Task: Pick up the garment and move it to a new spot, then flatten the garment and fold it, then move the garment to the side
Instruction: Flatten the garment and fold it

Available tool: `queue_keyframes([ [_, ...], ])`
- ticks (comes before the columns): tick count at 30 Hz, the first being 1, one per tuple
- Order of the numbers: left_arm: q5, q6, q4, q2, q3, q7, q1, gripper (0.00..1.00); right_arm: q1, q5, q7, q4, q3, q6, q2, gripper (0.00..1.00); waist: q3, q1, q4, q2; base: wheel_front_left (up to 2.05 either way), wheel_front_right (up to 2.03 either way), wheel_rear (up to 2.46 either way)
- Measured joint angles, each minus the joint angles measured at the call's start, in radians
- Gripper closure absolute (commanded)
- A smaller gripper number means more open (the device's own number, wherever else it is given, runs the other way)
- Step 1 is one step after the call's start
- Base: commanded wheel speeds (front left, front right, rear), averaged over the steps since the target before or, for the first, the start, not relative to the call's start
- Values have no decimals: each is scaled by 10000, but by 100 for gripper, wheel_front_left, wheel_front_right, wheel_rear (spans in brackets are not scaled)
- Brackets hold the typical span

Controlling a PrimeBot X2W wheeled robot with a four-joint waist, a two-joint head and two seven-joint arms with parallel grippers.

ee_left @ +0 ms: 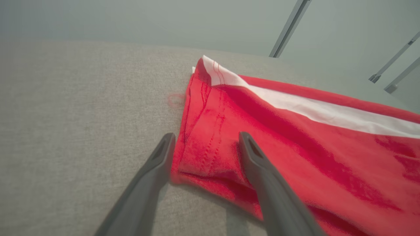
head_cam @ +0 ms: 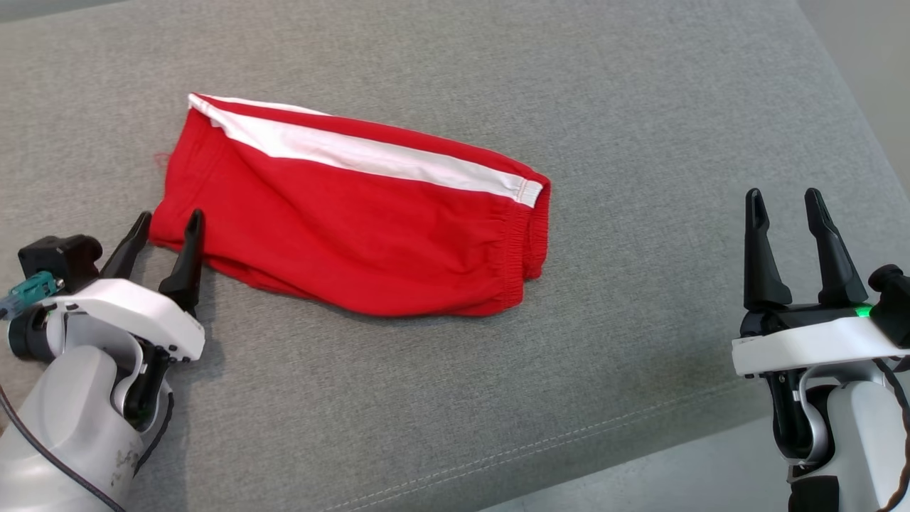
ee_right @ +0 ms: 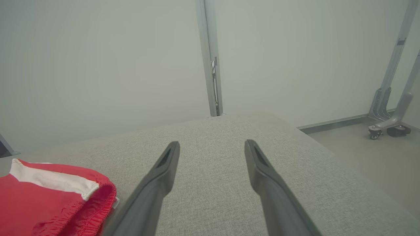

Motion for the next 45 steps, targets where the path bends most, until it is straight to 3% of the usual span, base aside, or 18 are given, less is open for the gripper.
queue_keyframes([
  [10, 59, 0, 1417, -284, 366, -86, -315, 0, 31, -17, 0, -10, -217, 0, 84, 0, 137, 0, -332, 0, 0, 0, 0],
  [11, 54, 0, 1480, -337, 268, -92, -366, 44, 35, -15, 0, -10, -217, 0, 96, 0, 132, 0, -312, 0, 0, 0, 0],
  [12, 6, 0, 1509, -376, 232, -92, -400, 100, 35, -15, 0, -10, -215, 0, 107, 0, 123, 0, -293, 0, 0, 0, 0],
  [18, -209, 0, 1515, -631, -38, -90, -430, 100, 38, -2, 0, -10, -222, 0, 146, 0, 30, 0, -28, 0, 0, 0, 0],
  [23, -73, 0, 1053, -832, 548, -56, -264, 100, 37, -2, 0, -4, -244, 0, 146, 0, -113, 0, 373, 0, 0, 0, 0],
  [39, 1643, 94, -67, -2546, 1927, -52, 1740, 100, 199, -12, 0, 535, -234, 0, -174, 0, -1083, 0, 2312, 0, 0, 0, 0],
  [45, 2123, 105, -240, -2917, 2196, -54, 2222, 100, 403, -12, 0, 686, -163, 0, -309, 0, -1364, 0, 2987, 0, 0, 0, 0],
])
